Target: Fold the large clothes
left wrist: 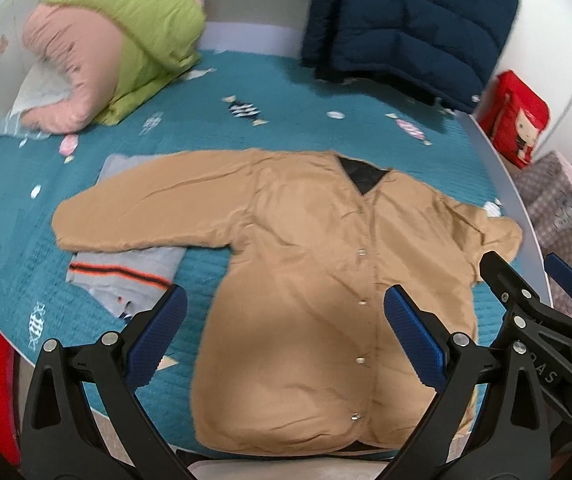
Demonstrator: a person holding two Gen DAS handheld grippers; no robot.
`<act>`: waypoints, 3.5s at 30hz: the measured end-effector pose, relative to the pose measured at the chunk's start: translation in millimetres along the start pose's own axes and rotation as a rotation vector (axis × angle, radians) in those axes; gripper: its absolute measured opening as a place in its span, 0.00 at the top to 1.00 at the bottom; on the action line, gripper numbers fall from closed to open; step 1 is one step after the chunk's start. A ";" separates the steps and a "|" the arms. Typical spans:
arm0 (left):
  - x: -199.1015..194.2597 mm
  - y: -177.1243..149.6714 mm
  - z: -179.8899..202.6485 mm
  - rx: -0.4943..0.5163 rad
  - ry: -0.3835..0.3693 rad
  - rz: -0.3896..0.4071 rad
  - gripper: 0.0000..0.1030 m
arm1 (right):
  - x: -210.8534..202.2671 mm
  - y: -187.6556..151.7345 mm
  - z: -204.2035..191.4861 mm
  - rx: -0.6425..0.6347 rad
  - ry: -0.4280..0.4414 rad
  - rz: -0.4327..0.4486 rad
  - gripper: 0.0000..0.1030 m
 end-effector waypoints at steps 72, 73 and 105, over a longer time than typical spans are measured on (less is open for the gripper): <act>37.5 124.2 -307.8 -0.475 0.275 0.155 0.80 | 220.2 26.7 -135.3 0.286 0.493 -0.376 0.87; 32.2 134.7 -293.1 -0.440 0.288 0.168 0.80 | 215.3 26.0 -124.1 0.304 0.489 -0.364 0.87; 192.7 103.2 -12.6 0.062 0.084 -0.103 0.11 | 145.9 -99.9 162.4 0.847 0.184 -0.273 0.82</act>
Point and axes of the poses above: each gripper's, at about its wrist camera, not at the fingertips, and x roughly the way its jaws point, z to its right, y to its top, the point moved 9 cm from there along x, roughly the way its jaws point
